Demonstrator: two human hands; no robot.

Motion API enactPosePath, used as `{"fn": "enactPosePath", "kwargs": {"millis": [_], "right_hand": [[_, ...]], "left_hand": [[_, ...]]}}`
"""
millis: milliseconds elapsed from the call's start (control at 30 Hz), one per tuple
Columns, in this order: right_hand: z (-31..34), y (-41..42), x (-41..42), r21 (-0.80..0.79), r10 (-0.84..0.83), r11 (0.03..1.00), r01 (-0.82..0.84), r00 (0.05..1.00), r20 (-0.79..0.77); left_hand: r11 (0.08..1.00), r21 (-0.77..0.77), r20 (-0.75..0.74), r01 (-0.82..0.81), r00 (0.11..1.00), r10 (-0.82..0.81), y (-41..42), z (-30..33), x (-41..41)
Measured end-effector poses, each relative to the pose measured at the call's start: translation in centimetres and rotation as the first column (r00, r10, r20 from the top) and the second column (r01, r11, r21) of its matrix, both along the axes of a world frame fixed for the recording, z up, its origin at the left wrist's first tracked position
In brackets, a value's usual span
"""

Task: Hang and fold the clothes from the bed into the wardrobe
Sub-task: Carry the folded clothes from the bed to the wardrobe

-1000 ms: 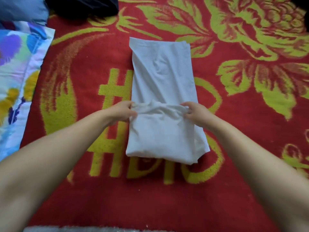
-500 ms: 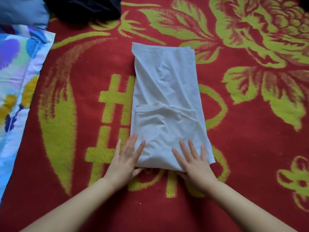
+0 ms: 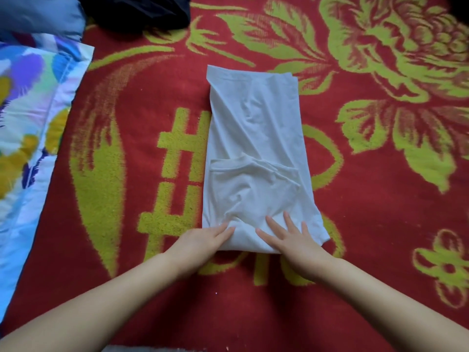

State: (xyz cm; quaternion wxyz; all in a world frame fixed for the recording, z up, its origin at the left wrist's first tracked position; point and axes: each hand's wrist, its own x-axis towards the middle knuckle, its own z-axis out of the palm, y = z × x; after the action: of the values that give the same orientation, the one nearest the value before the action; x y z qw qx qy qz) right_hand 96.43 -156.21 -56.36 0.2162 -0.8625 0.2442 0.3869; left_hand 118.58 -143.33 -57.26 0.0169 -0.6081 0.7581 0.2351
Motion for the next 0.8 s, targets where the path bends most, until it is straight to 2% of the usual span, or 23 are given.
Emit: {"fn": "enactPosePath", "kwargs": {"millis": [100, 233, 367, 467, 533, 600, 667, 733, 800], "right_hand": [[1.2, 1.3, -0.7, 0.167, 0.0, 0.986, 0.009, 0.998, -0.058], [2.0, 1.8, -0.9, 0.324, -0.086, 0.941, 0.099, 0.995, -0.054], [2.3, 0.9, -0.8, 0.358, -0.181, 0.917, 0.175, 0.983, -0.019], [2.6, 1.5, -0.9, 0.276, -0.047, 0.959, 0.064, 0.997, -0.067], [3.5, 2.1, -0.8, 0.301, 0.037, 0.954, -0.001, 0.993, -0.114], [5.0, 2.0, -0.2, 0.455, 0.047, 0.89, 0.022, 0.989, -0.139], [6.9, 0.5, 0.9, 0.563, 0.081, 0.826, 0.033, 0.981, -0.177], [8.1, -2.5, 2.2, 0.592, 0.071, 0.804, 0.044, 0.983, -0.17], [7.7, -6.3, 3.0, 0.544, -0.104, 0.827, 0.144, 0.989, -0.104]], "left_hand": [[0.999, 0.001, 0.076, 0.046, 0.996, -0.046, 3.5, 1.3, -0.3], [0.993, 0.113, 0.143, -0.038, 0.989, 0.022, 5.2, 1.2, -1.9], [0.986, 0.02, 0.039, -0.165, 0.986, 0.164, 2.6, -0.5, -3.8], [0.995, 0.026, 0.059, -0.096, 0.994, 0.094, 1.3, -0.5, -3.6], [0.992, 0.129, 0.096, 0.011, 0.995, -0.024, 1.2, 0.1, -3.1], [0.875, 0.469, -0.066, 0.121, 0.993, -0.102, 1.7, 2.0, -2.5], [0.701, 0.687, -0.251, 0.189, 0.968, -0.015, 0.9, 4.3, -1.3], [0.548, 0.808, -0.338, 0.218, 0.932, 0.128, -1.8, 6.0, 1.0], [0.502, 0.857, -0.324, 0.118, 0.88, 0.346, -5.7, 5.9, 3.9]]}}
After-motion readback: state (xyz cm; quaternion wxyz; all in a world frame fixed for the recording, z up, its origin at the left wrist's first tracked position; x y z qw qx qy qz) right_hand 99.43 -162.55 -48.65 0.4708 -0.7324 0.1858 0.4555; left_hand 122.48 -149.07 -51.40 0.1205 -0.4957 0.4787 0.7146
